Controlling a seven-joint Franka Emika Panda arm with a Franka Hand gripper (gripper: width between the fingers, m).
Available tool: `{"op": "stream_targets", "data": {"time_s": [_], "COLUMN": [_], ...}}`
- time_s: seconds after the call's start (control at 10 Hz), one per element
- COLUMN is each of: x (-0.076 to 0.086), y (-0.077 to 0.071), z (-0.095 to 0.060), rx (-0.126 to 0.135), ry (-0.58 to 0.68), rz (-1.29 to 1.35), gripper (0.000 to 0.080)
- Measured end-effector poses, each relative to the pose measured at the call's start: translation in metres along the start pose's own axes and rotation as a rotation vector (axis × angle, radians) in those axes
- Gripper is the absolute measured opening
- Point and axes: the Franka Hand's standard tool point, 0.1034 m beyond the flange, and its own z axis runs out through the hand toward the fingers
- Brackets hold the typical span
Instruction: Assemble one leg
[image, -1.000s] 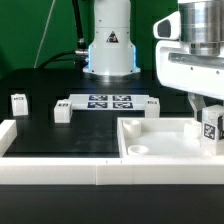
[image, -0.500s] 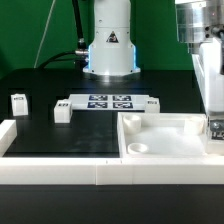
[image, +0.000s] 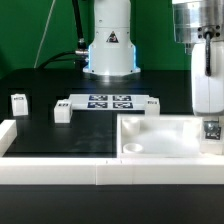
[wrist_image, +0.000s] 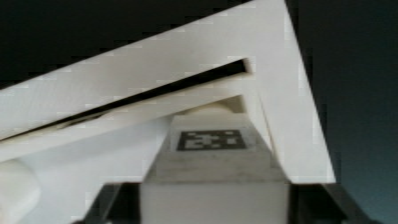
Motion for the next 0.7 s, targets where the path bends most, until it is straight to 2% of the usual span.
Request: {"op": "stream_targets", "data": {"time_s": [0.1,0.2,0.3,0.7], "x": [-0.0002,-0.0002,-0.0003,-0.0006], "y": [0.0002,0.0004,0.0005,0.001], "z": [0.0002,0.0005,0.0007,0.0013], "rx": [0.0,-0.001,-0.001,-0.002], "ry": [0.0,0.0,0.001,0.001], "rz": [-0.002,-0.003,-0.004,-0.008], "gripper": [0.0553,0.062,0.0642,0.0649]}}
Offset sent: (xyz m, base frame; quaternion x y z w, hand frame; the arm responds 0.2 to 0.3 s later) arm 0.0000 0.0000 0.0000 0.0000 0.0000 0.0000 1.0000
